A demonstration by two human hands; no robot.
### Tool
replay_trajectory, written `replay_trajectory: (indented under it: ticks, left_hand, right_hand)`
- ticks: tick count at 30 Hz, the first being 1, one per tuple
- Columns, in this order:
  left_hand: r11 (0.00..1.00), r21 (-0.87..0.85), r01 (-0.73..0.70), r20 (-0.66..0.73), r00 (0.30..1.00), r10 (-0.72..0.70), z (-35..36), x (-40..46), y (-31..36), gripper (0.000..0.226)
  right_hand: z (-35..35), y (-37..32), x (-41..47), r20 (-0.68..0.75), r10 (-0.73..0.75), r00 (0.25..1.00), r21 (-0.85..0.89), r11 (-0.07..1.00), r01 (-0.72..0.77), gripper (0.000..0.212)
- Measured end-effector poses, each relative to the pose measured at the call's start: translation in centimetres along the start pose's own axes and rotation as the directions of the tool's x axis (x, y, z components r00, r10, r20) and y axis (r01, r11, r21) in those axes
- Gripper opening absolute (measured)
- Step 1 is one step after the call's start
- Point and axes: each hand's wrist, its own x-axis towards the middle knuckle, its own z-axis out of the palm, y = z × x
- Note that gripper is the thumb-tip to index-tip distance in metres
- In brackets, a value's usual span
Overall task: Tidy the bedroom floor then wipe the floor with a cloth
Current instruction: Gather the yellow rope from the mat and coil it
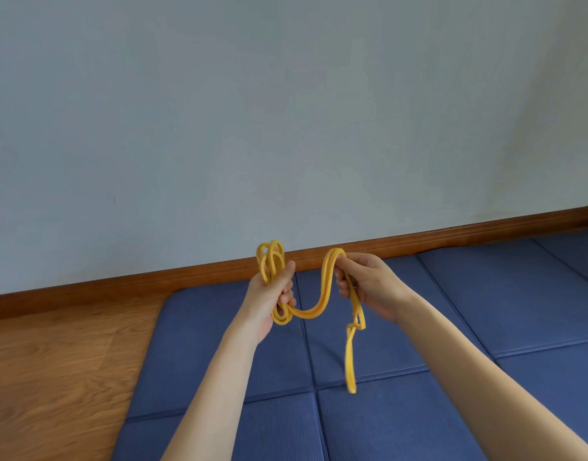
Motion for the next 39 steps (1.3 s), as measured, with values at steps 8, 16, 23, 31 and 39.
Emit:
replay_trajectory:
  ticks: [8,16,23,31,39]
  left_hand:
    - [0.994,-0.054,0.092,0.216,0.973,-0.078,1.3,-1.0,-0.3,0.032]
    - [0.98,0.146,0.132,0.329,0.928,-0.174,1.5,-1.5,-0.1,0.043]
    - [0.972,0.149,0.182,0.365,0.903,-0.225,2.5,-1.8,0.2,0.023]
    - [0.994,0.03,0.101,0.188,0.977,-0.105,1.3,-1.2,0.5,0.01]
    - [0.983,0.18,0.033,0.111,0.992,-0.054,1.0,-1.1,-0.4,0.006]
  right_hand:
    - [1.3,-0.9,0.1,-0.087,0.056,0.995,0.07,0.996,-0.05,0.023]
    - [1.0,0.6,0.2,-0.232,0.024,0.972,-0.189,0.979,-0.07,0.022]
    - [0.8,0.6,0.1,-0.212,-0.01,0.977,-0.337,0.939,-0.064,0.021]
    - [-0.2,-0.2,-0.2,-0.126,0.054,0.991,-0.25,0.965,-0.084,0.014]
    - [-0.1,-1.9,-0.6,-0.019,0.047,0.999,-0.017,0.999,-0.048,0.009]
